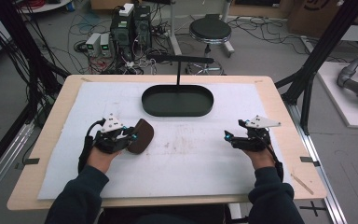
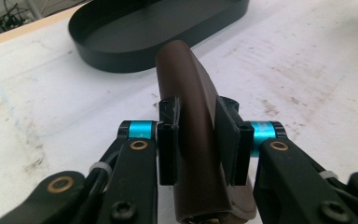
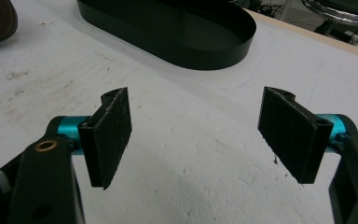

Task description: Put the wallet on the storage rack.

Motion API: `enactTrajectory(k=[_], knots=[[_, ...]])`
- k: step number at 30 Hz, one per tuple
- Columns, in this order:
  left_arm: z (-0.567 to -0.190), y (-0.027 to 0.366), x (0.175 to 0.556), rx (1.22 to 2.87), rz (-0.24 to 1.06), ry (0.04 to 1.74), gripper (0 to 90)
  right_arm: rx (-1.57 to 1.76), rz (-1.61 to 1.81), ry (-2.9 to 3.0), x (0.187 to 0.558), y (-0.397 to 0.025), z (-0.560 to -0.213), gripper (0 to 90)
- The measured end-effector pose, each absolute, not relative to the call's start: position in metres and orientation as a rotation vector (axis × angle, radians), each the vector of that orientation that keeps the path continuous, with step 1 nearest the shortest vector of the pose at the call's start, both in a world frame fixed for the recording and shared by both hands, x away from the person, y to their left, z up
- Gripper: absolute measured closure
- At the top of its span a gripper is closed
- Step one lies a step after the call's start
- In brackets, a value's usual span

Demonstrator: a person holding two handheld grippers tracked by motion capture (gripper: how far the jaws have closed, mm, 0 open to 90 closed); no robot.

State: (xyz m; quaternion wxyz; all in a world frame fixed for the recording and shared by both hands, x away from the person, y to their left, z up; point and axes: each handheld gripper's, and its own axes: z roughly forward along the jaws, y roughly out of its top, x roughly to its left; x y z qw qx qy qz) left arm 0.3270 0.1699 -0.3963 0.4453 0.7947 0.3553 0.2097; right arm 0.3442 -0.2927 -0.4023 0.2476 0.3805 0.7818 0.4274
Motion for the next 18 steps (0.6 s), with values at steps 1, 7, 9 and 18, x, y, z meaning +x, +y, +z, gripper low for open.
enactTrajectory(k=[1,7,9,18], knots=[[-0.396,0.167,0.326,1.957,0.508,0.866,69.3,1.035,1.166,2.131,0.344,-0.293,-0.402,26.0],[-0.399,0.162,0.325,1.892,0.452,0.863,68.6,1.038,1.163,2.13,0.344,-0.293,-0.402,26.0],[-0.4,0.157,0.324,1.881,0.441,0.85,68.4,1.04,1.164,2.13,0.344,-0.293,-0.402,26.0],[-0.399,0.152,0.323,1.854,0.414,0.846,66.5,1.038,1.172,2.128,0.344,-0.294,-0.402,26.0]])
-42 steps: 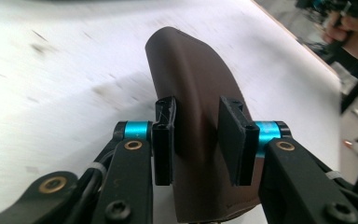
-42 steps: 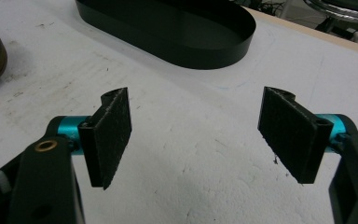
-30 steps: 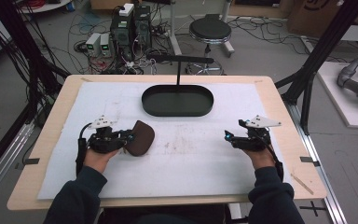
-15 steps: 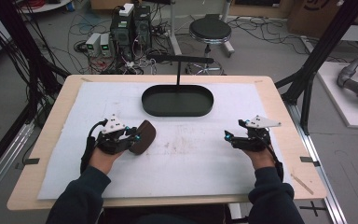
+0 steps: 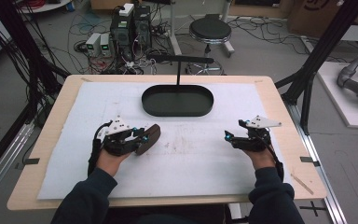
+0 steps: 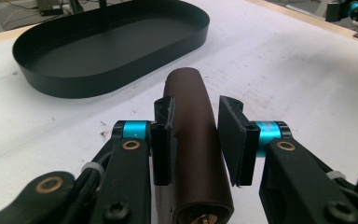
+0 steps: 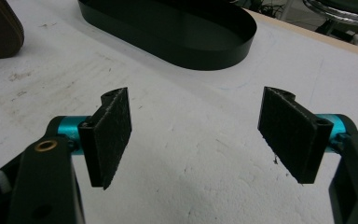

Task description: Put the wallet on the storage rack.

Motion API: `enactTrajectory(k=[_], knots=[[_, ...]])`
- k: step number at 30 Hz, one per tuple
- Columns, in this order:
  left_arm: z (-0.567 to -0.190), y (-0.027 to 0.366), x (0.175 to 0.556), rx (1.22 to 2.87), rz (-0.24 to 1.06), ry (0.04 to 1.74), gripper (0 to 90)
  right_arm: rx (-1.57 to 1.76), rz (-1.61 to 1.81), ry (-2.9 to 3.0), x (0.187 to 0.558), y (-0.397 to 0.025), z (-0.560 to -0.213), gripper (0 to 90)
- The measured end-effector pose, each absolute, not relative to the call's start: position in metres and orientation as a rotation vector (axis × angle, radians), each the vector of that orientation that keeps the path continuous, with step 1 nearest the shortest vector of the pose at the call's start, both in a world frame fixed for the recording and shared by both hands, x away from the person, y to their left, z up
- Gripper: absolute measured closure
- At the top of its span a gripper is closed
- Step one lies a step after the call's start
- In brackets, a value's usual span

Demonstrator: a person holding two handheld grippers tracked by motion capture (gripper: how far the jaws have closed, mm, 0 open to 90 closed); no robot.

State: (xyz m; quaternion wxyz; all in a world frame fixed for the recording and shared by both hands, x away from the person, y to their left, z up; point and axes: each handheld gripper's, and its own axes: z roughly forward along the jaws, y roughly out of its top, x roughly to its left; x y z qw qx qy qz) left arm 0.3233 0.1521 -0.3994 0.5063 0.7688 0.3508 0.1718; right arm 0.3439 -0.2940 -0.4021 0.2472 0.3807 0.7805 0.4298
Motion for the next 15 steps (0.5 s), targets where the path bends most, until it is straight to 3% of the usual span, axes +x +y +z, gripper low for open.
enactTrajectory(k=[15], knots=[[-0.4013,0.1565,0.3252,1.813,0.415,0.861,57.5,1.042,1.173,2.131,0.3434,-0.2949,-0.4021,26.0]])
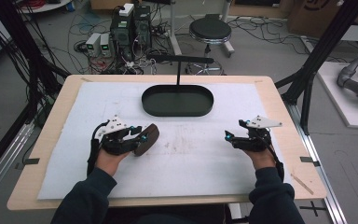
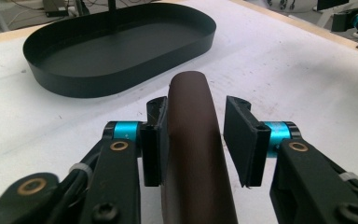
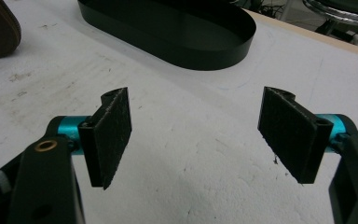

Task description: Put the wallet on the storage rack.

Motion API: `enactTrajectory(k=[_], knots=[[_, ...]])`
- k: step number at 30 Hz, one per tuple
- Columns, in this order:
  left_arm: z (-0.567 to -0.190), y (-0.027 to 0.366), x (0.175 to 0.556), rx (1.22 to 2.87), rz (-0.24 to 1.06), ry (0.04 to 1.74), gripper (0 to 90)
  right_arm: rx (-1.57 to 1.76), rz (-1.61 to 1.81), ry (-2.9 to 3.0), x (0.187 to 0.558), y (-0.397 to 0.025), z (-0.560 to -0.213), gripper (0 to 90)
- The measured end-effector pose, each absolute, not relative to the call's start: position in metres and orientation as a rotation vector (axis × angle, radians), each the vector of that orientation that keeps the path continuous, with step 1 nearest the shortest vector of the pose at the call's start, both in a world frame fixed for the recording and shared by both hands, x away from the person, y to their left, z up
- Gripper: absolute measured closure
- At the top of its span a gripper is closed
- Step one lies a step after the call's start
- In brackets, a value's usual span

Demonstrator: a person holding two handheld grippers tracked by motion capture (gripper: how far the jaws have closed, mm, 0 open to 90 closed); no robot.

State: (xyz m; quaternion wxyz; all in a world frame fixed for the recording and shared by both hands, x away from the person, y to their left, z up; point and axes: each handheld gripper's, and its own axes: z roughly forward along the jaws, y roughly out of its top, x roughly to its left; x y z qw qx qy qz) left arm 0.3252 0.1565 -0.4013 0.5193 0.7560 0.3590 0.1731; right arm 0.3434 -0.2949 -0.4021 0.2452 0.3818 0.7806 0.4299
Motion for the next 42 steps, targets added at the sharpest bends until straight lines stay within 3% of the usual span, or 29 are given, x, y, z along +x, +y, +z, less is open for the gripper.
enactTrajectory(k=[11,17,19,21,25,30,42], knots=[[-0.404,0.16,0.326,1.812,0.409,0.862,30.0,1.039,1.175,2.137,0.344,-0.295,-0.402,26.0],[-0.415,0.161,0.326,1.865,0.392,0.896,25.2,1.04,1.174,2.137,0.344,-0.295,-0.402,26.0],[-0.416,0.163,0.325,1.88,0.382,0.89,28.7,1.042,1.174,2.137,0.343,-0.295,-0.403,26.0],[-0.417,0.164,0.324,1.899,0.372,0.874,41.9,1.043,1.175,2.137,0.344,-0.295,-0.403,26.0],[-0.417,0.165,0.323,1.92,0.362,0.876,59.5,1.046,1.177,2.136,0.344,-0.296,-0.403,26.0],[-0.415,0.166,0.324,1.911,0.376,0.893,64.4,1.039,1.174,2.134,0.344,-0.296,-0.403,26.0],[-0.394,0.164,0.357,1.841,0.331,0.86,65.0,1.054,1.183,2.127,0.345,-0.298,-0.403,26.0]])
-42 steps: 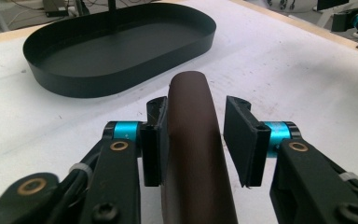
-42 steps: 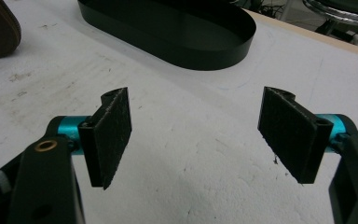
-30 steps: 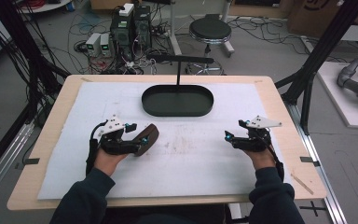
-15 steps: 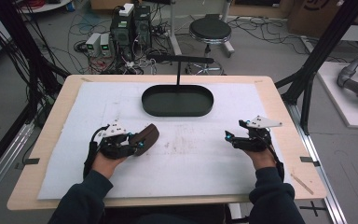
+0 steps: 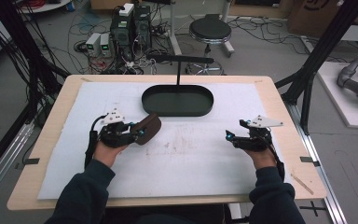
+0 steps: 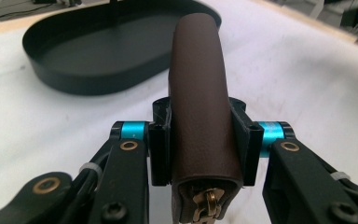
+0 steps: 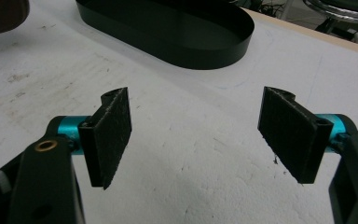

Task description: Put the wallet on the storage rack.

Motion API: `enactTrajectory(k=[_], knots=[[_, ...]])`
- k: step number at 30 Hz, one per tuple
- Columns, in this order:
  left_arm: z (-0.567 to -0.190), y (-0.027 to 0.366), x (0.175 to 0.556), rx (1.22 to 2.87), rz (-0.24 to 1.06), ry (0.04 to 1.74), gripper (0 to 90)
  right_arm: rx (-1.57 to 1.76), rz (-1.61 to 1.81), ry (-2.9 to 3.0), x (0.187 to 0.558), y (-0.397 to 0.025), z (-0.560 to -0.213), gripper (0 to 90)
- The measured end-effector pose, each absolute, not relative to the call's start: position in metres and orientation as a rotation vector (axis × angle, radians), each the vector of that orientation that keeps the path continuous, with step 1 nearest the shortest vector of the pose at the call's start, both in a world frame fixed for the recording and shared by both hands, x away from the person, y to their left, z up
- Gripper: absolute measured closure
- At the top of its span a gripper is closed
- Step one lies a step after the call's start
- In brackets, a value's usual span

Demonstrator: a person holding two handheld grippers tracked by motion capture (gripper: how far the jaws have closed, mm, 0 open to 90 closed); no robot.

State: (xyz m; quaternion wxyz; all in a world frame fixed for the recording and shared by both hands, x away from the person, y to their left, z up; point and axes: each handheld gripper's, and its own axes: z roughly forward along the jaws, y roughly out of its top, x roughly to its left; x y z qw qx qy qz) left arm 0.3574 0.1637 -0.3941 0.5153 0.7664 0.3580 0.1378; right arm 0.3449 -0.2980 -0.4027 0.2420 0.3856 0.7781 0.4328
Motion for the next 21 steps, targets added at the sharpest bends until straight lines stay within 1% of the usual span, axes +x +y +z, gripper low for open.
enactTrajectory(k=[6,12,17,21], knots=[[-0.376,0.152,0.394,1.778,0.316,0.823,65.0,1.051,1.188,2.129,0.346,-0.299,-0.403,26.1],[-0.365,0.134,0.435,1.777,0.3,0.787,64.9,1.058,1.194,2.122,0.346,-0.299,-0.403,26.0],[-0.365,0.116,0.468,1.784,0.283,0.784,64.8,1.061,1.2,2.118,0.346,-0.301,-0.402,26.0],[-0.374,0.103,0.49,1.806,0.259,0.812,64.8,1.07,1.21,2.112,0.347,-0.303,-0.402,26.0]])
